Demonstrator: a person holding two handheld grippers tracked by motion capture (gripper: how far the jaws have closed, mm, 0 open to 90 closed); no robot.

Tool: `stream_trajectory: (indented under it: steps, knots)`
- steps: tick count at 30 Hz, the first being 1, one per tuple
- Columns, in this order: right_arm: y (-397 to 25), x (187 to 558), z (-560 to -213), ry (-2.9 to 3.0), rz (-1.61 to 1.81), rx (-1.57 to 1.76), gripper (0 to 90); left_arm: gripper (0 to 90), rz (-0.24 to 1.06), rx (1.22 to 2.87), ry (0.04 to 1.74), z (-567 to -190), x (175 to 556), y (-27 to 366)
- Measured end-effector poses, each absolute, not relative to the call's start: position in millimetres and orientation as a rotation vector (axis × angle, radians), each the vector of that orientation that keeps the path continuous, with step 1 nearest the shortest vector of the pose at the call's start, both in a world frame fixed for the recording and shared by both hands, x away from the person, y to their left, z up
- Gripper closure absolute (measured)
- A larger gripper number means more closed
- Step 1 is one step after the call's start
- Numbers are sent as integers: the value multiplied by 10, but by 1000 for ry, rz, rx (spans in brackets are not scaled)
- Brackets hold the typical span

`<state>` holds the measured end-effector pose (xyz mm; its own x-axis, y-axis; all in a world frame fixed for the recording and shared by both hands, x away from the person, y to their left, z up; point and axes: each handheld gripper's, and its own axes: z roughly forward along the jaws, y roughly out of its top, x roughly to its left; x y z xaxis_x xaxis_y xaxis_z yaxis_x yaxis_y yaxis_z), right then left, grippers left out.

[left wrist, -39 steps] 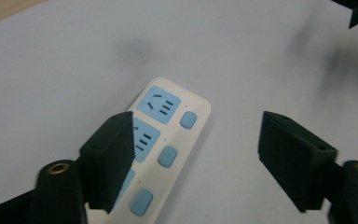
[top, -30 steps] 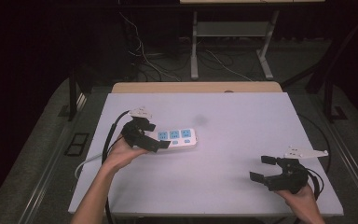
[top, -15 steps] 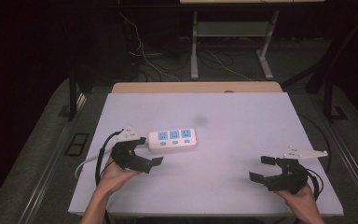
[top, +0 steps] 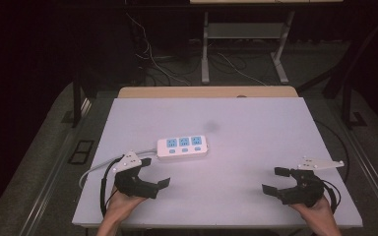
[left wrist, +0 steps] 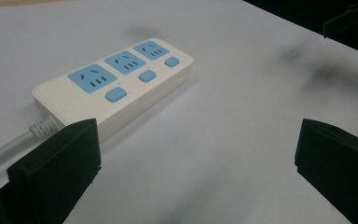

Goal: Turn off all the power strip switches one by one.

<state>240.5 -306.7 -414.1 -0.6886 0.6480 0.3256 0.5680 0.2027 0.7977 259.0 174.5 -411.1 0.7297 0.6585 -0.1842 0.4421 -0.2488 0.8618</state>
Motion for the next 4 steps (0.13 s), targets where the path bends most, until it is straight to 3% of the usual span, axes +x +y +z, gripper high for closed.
stream_trajectory:
  steps: [4]
  knots:
    - [-3063, 2385, -4142, 2376, 1510, 1197, 80, 0, 245, 1880, 855, -4165, 2592, 1748]
